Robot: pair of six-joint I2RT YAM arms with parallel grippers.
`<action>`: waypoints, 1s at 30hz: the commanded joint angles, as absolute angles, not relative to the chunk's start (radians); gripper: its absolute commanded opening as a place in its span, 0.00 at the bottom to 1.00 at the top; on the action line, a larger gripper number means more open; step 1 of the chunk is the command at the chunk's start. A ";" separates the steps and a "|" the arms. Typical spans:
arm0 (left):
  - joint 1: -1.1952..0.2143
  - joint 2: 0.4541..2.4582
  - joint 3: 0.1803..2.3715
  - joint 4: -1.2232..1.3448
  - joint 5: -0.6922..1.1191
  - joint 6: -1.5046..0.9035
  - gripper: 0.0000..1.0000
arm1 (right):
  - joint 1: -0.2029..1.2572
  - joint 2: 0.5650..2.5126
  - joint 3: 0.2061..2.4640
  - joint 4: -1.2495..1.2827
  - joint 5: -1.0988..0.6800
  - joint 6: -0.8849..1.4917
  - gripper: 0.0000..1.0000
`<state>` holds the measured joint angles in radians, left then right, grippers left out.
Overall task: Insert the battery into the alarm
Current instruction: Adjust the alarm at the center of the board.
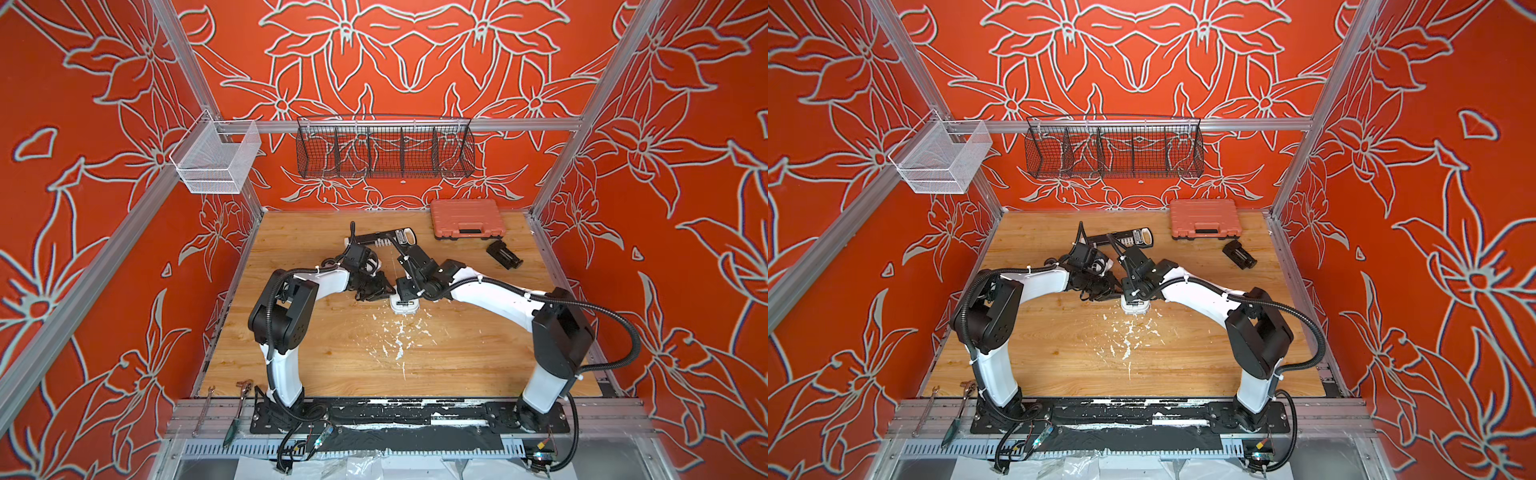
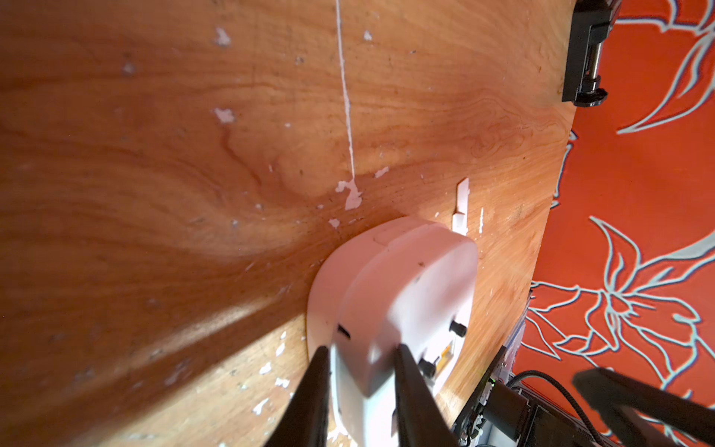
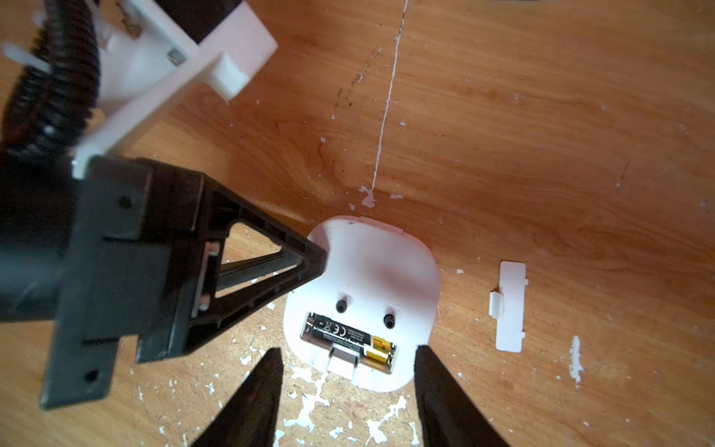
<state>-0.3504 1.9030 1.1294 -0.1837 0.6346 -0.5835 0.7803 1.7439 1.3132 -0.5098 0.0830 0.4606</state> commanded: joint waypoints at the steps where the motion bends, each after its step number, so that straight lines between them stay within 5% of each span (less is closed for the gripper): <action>1: -0.351 1.884 1.101 -0.215 0.611 -0.566 0.30 | 0.778 1.717 1.233 -0.506 0.095 0.482 0.60; 15: -0.337 1.947 1.342 -0.299 0.775 -0.393 0.57 | 0.780 1.725 1.071 -0.329 -0.034 0.470 0.64; 30: -0.322 2.121 1.469 -0.308 0.955 -0.342 0.58 | 0.765 1.781 1.103 -0.348 -0.054 0.431 0.46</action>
